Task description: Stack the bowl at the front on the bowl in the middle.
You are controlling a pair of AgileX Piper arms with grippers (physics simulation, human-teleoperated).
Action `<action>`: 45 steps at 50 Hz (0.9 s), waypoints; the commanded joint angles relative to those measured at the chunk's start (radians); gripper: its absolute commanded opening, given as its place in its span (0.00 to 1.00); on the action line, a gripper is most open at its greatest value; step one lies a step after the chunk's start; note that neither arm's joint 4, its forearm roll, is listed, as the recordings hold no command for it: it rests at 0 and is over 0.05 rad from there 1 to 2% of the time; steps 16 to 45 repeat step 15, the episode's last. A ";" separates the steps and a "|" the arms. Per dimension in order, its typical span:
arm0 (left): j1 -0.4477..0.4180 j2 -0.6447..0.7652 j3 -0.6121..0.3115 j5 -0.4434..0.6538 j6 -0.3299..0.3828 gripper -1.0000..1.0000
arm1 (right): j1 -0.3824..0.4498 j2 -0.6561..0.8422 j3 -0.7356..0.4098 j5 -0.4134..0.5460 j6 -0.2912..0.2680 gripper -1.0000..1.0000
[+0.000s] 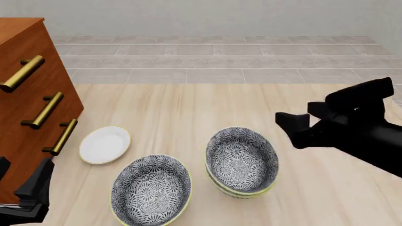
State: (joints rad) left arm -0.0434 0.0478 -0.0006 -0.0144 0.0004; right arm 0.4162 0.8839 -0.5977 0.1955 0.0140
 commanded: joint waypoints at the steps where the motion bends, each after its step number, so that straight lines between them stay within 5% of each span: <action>1: -0.002 -0.005 0.000 0.005 0.001 1.00 | -0.018 -0.197 -0.010 0.084 -0.023 1.00; 15: -0.006 -0.009 0.000 0.009 -0.001 1.00 | -0.053 -0.448 0.027 0.156 -0.004 1.00; 45: -0.006 -0.009 0.000 0.009 -0.001 1.00 | -0.053 -0.448 0.027 0.156 -0.004 1.00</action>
